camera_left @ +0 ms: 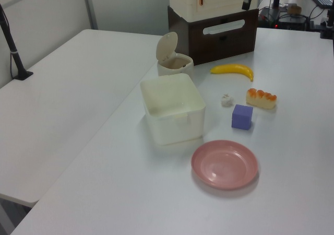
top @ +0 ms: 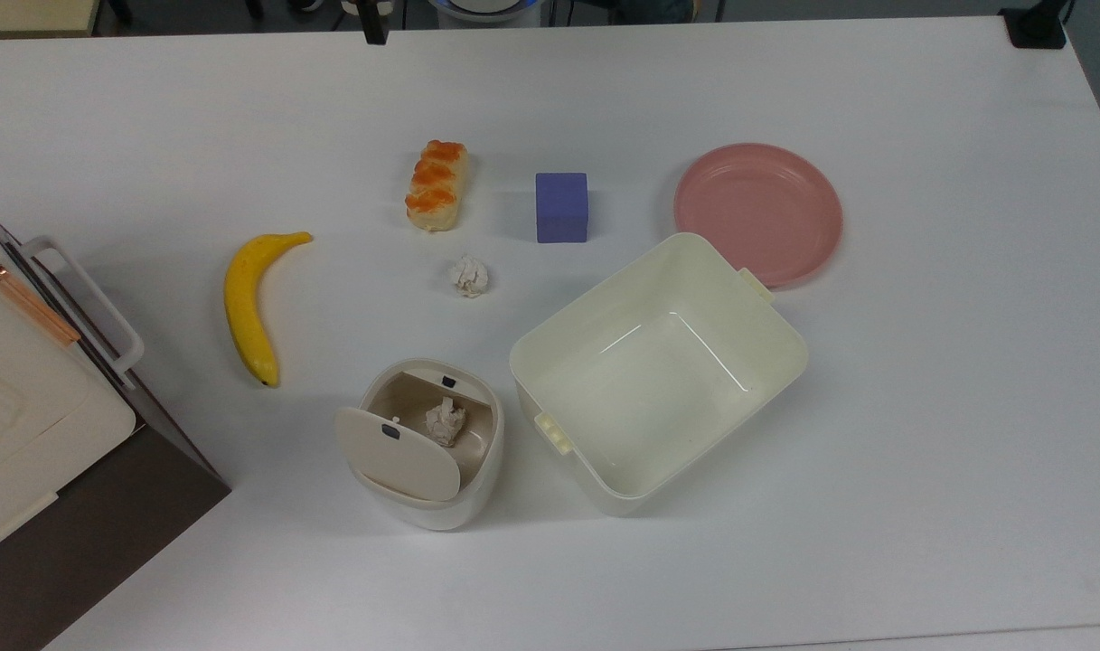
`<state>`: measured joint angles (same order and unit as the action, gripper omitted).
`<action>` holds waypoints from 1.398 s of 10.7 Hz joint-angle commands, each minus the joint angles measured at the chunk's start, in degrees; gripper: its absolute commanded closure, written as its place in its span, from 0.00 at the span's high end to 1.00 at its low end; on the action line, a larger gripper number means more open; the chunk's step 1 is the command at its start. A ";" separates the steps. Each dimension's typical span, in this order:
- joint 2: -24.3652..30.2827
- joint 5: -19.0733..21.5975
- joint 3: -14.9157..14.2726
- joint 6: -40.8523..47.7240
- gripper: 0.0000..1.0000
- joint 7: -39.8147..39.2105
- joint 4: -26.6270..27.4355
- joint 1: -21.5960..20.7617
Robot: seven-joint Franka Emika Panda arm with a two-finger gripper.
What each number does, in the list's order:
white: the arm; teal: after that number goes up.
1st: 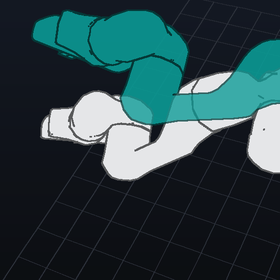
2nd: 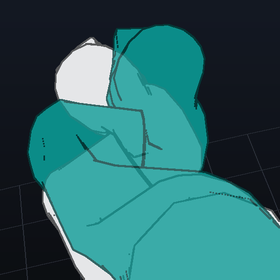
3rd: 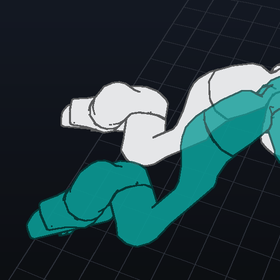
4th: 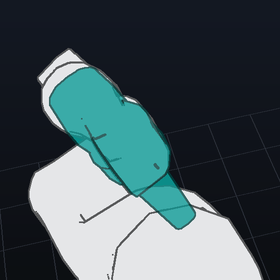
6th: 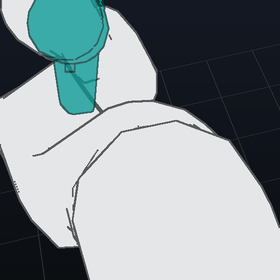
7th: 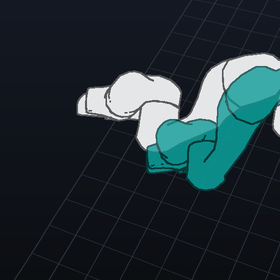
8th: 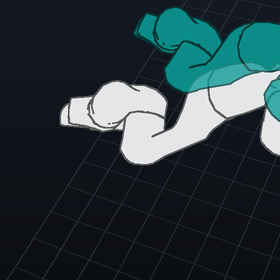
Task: Open the trash can
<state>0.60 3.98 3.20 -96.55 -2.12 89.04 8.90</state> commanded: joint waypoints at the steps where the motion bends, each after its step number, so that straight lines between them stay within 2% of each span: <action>1: 1.86 0.95 -0.31 3.12 0.00 -6.91 2.99 -0.37; 4: 2.30 1.21 -0.30 2.95 0.00 -6.58 2.63 -0.37; 5: 2.30 1.30 -0.30 3.12 0.21 -6.14 2.29 -0.37; 6: 2.30 1.04 -0.30 3.47 0.97 -5.36 1.67 -0.46; 7: 2.21 0.60 -0.13 3.48 1.00 -5.26 1.49 -0.46; 13: 1.86 0.33 -0.30 3.75 1.00 -7.54 1.58 0.33; 15: 2.04 0.77 -0.39 3.12 1.00 -2.05 1.58 0.42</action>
<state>1.83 3.98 2.99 -93.35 -7.81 90.17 9.00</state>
